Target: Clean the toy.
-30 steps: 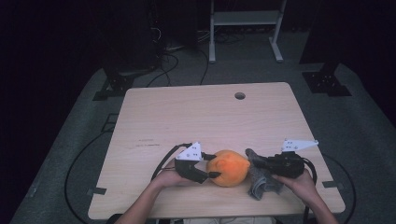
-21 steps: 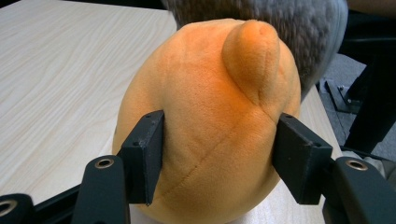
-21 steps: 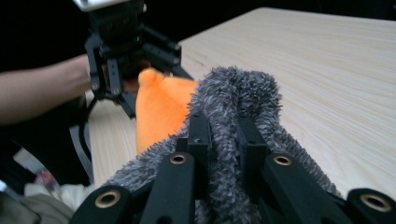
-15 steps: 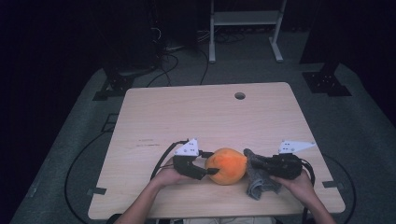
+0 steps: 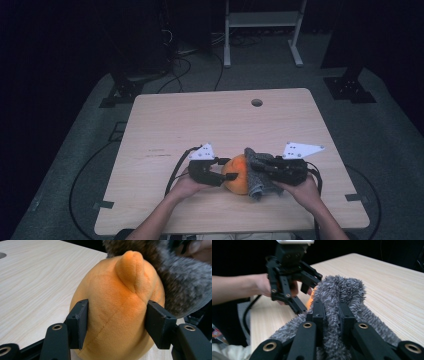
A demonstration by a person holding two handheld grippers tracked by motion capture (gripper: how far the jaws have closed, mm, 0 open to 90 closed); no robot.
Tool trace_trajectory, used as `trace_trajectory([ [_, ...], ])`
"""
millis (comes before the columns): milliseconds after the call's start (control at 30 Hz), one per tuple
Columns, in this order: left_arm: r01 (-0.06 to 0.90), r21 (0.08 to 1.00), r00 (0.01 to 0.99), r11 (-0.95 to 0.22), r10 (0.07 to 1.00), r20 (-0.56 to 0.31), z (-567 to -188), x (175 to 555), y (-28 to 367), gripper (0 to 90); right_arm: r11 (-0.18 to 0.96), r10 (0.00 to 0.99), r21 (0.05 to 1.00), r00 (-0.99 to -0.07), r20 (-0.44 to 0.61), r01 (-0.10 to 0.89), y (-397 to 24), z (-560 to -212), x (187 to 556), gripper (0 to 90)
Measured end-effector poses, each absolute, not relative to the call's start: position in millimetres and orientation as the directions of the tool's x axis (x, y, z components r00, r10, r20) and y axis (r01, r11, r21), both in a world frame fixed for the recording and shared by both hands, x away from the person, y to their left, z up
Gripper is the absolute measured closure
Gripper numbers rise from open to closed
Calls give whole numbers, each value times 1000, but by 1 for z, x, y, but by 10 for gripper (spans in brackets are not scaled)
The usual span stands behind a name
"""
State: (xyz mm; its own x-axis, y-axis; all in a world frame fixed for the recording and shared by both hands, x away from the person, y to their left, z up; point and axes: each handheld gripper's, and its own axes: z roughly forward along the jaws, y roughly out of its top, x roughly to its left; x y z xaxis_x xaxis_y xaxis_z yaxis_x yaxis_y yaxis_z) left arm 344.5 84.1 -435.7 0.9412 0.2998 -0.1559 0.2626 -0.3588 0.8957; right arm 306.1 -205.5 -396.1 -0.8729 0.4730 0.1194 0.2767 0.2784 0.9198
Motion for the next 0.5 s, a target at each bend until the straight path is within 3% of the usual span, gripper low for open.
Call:
trace_trajectory([
  [300, 283, 898, 935, -336, 307, -179, -437, 346, 85, 398, 292, 547, 899, -828, 123, 326, -229, -411, 302, 790],
  [500, 294, 900, 927, -321, 327, -186, -437, 347, 78, 355, 275, 499, 928, -863, 84, 249, -214, -393, 294, 789],
])
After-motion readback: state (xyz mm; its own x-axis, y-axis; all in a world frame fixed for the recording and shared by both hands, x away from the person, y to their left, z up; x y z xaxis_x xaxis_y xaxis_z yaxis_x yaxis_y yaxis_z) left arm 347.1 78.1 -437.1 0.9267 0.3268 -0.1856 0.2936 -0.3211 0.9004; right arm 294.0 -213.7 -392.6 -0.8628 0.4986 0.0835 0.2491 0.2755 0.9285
